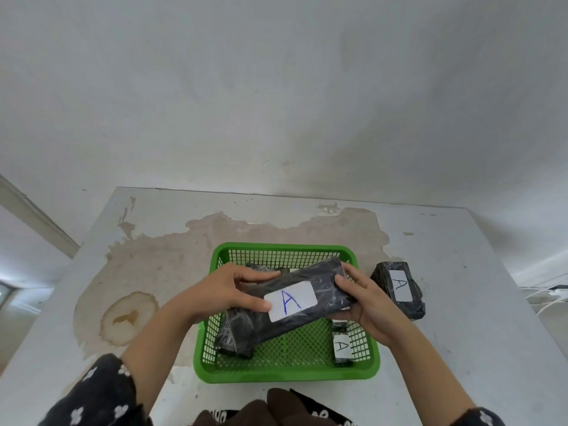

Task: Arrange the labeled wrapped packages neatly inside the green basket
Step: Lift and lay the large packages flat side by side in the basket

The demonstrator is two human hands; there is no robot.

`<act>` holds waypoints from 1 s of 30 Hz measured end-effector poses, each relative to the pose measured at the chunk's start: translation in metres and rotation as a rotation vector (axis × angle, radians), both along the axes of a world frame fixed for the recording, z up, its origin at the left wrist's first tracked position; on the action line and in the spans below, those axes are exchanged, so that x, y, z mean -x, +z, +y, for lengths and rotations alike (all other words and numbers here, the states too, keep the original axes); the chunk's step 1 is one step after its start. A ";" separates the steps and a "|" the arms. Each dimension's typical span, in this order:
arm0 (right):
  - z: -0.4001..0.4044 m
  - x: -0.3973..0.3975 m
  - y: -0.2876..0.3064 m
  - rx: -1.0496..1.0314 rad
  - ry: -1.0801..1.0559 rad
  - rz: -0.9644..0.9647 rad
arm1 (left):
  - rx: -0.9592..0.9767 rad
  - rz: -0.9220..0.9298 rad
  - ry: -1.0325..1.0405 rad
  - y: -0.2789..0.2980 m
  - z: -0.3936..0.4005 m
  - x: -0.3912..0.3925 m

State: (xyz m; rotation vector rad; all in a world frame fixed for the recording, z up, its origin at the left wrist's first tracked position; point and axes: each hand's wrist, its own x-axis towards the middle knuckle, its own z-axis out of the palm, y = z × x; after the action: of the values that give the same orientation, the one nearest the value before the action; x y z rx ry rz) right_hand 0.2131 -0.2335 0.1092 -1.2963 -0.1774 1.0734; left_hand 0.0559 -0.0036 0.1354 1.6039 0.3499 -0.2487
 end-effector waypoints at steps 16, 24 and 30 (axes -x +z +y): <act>-0.019 -0.008 0.000 -0.037 -0.353 -0.136 | 0.136 -0.005 0.480 -0.038 0.003 -0.035; -0.032 -0.013 -0.013 0.074 -0.676 -0.277 | -0.902 0.473 -0.036 -0.130 -0.021 -0.018; -0.038 -0.007 -0.027 0.122 -0.702 -0.260 | -0.896 0.409 0.171 -0.133 -0.029 -0.016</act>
State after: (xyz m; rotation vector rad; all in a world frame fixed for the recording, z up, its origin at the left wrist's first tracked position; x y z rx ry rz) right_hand 0.2203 -0.2712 0.0825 -1.4495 0.1482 0.3208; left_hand 0.0723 -0.0328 0.0021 2.3817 1.0130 -0.3096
